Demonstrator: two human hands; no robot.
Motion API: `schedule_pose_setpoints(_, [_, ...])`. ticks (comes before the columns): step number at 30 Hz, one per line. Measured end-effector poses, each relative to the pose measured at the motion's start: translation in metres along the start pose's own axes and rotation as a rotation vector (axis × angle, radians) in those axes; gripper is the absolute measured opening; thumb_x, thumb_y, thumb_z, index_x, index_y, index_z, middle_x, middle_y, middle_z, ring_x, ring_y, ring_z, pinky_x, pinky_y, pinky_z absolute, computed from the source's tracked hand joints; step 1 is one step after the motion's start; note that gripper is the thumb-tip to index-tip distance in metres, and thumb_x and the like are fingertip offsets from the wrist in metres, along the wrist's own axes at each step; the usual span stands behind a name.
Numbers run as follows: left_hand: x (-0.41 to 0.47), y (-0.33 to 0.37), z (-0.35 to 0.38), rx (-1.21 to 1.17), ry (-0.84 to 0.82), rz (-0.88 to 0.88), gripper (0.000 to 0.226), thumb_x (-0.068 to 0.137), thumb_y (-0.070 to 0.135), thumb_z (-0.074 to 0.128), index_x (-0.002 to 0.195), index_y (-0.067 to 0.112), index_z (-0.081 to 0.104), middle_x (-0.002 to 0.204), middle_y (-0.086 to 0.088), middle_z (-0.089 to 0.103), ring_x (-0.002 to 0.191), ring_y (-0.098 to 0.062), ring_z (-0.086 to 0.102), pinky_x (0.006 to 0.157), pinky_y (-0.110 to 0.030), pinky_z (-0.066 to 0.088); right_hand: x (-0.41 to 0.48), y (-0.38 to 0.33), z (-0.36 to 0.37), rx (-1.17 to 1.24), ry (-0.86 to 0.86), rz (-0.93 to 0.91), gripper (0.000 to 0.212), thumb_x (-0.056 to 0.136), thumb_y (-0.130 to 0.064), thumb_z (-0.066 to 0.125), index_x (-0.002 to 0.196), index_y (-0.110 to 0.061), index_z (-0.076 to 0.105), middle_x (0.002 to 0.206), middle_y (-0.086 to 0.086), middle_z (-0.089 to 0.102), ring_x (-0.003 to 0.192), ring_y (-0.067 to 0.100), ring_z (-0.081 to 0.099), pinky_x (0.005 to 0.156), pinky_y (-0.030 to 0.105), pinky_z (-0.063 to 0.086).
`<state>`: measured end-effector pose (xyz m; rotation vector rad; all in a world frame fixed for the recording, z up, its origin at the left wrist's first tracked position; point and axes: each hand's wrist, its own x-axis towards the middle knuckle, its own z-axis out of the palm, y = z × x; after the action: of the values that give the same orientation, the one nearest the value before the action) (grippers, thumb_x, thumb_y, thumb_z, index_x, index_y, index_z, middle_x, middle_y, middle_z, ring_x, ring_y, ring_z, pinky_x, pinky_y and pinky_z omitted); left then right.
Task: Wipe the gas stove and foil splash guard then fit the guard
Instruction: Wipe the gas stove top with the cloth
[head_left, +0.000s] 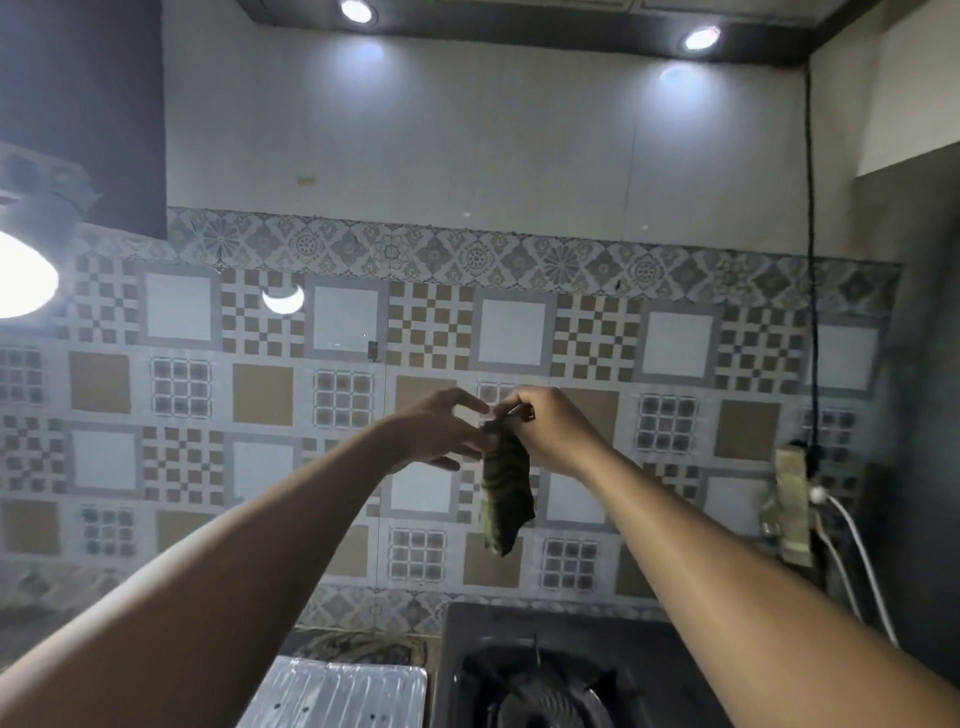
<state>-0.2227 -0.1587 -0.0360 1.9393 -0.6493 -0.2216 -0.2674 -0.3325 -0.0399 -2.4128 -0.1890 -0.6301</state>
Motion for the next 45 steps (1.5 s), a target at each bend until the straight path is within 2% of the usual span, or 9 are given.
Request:
schedule_pose_setpoints(6, [-0.003,-0.001,0.036,-0.128,0.023,-0.012,0.042,0.087,-0.006,0.061,0.12,0.02,0.059,0.116,-0.013,0.06,0.102,-0.028,0.065,0.082,-0.037,0.06,-0.04,0.026,-0.015,0.198,-0.033,0.076,0.026,0.097,-0.023,0.062,0.121,-0.016,0.062,0.106,-0.008,0.062,0.099,0.014,0.058,0.082,0.028,0.047])
schedule_pose_setpoints(16, [0.03,-0.038,0.054,-0.028,-0.023,-0.05,0.03,0.089,-0.003,0.06,0.102,0.022,0.07,0.114,-0.009,0.065,0.109,-0.026,0.06,0.076,-0.032,0.055,-0.055,0.097,0.028,0.507,-0.131,0.347,0.022,0.097,-0.024,0.06,0.118,-0.025,0.065,0.116,0.0,0.071,0.111,0.022,0.064,0.101,0.049,0.048])
schedule_pose_setpoints(25, [0.074,-0.136,0.07,0.265,0.024,-0.072,0.028,0.088,0.009,0.069,0.113,0.02,0.073,0.121,-0.006,0.07,0.111,-0.023,0.064,0.097,-0.039,0.053,-0.036,0.14,0.079,-0.08,0.025,0.384,0.013,0.1,-0.023,0.053,0.102,-0.015,0.063,0.093,0.003,0.065,0.088,0.024,0.062,0.068,0.032,0.044])
schedule_pose_setpoints(29, [0.083,-0.196,0.079,0.508,-0.026,-0.096,0.031,0.091,0.017,0.065,0.122,0.019,0.069,0.126,-0.008,0.068,0.11,-0.024,0.065,0.097,-0.033,0.05,-0.031,0.158,0.104,-0.472,-0.103,0.331,0.02,0.099,-0.011,0.047,0.115,-0.011,0.06,0.105,0.013,0.065,0.087,0.031,0.06,0.069,0.035,0.047])
schedule_pose_setpoints(32, [0.085,-0.231,0.086,0.622,-0.08,-0.09,0.039,0.094,0.023,0.064,0.133,0.016,0.062,0.137,-0.009,0.061,0.122,-0.026,0.059,0.108,-0.04,0.041,-0.027,0.163,0.128,-0.61,-0.2,0.33,0.016,0.091,0.004,0.046,0.1,-0.004,0.056,0.098,0.014,0.06,0.089,0.034,0.059,0.073,0.04,0.049])
schedule_pose_setpoints(36, [0.083,-0.263,0.095,0.687,-0.122,-0.085,0.046,0.096,0.023,0.063,0.14,0.019,0.054,0.144,-0.006,0.055,0.128,-0.026,0.055,0.111,-0.039,0.038,-0.02,0.165,0.162,-0.649,-0.311,0.312,0.022,0.102,-0.018,0.032,0.095,-0.01,0.052,0.099,0.016,0.057,0.09,0.033,0.053,0.08,0.04,0.043])
schedule_pose_setpoints(40, [0.084,-0.277,0.097,0.692,-0.155,-0.078,0.039,0.097,0.022,0.059,0.136,0.025,0.059,0.134,-0.006,0.063,0.108,-0.022,0.062,0.095,-0.035,0.048,-0.025,0.166,0.196,-0.629,-0.387,0.288,0.013,0.098,-0.017,0.048,0.102,-0.01,0.059,0.105,0.015,0.065,0.094,0.037,0.063,0.071,0.039,0.046])
schedule_pose_setpoints(43, [0.083,-0.284,0.095,0.713,-0.172,-0.05,0.034,0.096,0.028,0.06,0.13,0.034,0.064,0.114,-0.002,0.07,0.073,-0.01,0.054,0.072,-0.026,0.044,-0.031,0.17,0.205,-0.61,-0.469,0.265,0.037,0.089,-0.053,0.063,0.103,-0.018,0.067,0.102,0.004,0.067,0.091,0.028,0.063,0.076,0.039,0.053])
schedule_pose_setpoints(45, [0.081,-0.288,0.095,0.695,-0.178,-0.055,0.033,0.096,0.032,0.06,0.129,0.035,0.064,0.1,0.001,0.069,0.065,-0.008,0.052,0.071,-0.027,0.045,-0.035,0.175,0.207,-0.509,-0.468,0.299,0.037,0.092,-0.054,0.06,0.107,-0.021,0.071,0.109,0.002,0.064,0.101,0.026,0.06,0.085,0.04,0.051])
